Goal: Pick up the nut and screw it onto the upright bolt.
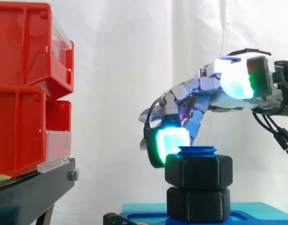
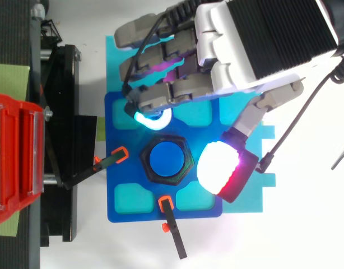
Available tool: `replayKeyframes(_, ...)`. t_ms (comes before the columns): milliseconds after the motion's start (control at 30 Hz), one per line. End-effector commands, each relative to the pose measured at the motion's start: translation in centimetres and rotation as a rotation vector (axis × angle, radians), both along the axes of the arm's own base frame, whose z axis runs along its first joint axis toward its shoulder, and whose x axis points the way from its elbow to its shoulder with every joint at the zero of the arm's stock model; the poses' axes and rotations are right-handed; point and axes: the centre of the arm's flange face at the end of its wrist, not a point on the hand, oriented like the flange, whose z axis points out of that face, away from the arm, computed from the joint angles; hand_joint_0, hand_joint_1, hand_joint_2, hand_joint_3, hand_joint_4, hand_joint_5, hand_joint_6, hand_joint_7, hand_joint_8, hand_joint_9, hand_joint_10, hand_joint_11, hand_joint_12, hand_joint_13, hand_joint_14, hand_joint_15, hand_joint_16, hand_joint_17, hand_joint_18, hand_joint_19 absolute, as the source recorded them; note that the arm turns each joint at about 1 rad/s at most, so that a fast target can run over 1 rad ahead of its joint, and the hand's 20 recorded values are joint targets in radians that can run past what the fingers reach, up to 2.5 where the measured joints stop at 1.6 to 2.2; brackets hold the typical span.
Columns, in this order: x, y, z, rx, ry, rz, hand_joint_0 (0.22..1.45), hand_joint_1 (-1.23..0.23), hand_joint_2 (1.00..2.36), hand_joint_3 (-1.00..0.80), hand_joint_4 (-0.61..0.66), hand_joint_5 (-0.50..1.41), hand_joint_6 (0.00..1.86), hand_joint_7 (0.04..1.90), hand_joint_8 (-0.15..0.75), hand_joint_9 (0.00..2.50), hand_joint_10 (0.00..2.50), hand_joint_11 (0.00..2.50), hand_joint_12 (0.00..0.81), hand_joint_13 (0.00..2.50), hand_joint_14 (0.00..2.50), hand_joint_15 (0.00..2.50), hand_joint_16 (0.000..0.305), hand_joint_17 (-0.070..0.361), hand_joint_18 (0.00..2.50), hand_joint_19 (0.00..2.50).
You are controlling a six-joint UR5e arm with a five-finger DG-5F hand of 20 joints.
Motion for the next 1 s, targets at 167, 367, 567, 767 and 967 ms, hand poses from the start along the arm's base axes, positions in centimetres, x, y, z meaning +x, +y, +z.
replayKeyframes(167, 0.8, 1.0, 1.1, -0.002, -0.061, 0.013, 0.45, 0.05, 1.0, -0.5, 0.26, -0.08, 0.5, 0.79, 0.281, 0.93, 0.0, 0.0, 0.295, 0.58, 0.0, 0.0, 0.031, 0.07, 0.23, 0.0)
replayKeyframes(367, 1.7, 3.2, 0.1, 0.0, -0.069, 0.03, 0.45, 0.05, 1.0, -0.5, 0.24, -0.1, 0.5, 0.7, 0.27, 0.88, 0.0, 0.0, 0.298, 0.56, 0.0, 0.0, 0.031, 0.07, 0.2, 0.0)
replayKeyframes(567, 2.8, 5.1, -2.9, 0.019, -0.034, 0.015, 0.45, 0.05, 1.0, -0.5, 0.24, -0.1, 0.5, 0.69, 0.268, 0.86, 0.0, 0.0, 0.294, 0.54, 0.0, 0.0, 0.031, 0.07, 0.19, 0.0)
replayKeyframes(767, 2.7, 6.0, -3.3, 0.025, 0.002, 0.004, 0.45, 0.05, 1.0, -0.5, 0.26, -0.08, 0.5, 0.8, 0.275, 0.86, 0.0, 0.0, 0.286, 0.53, 0.0, 0.0, 0.03, 0.068, 0.18, 0.0)
replayKeyframes(967, 2.5, 6.1, -3.6, 0.025, 0.025, 0.001, 0.46, 0.02, 1.0, -0.5, 0.28, -0.07, 0.5, 0.91, 0.287, 0.89, 0.0, 0.0, 0.277, 0.54, 0.0, 0.0, 0.029, 0.064, 0.2, 0.0)
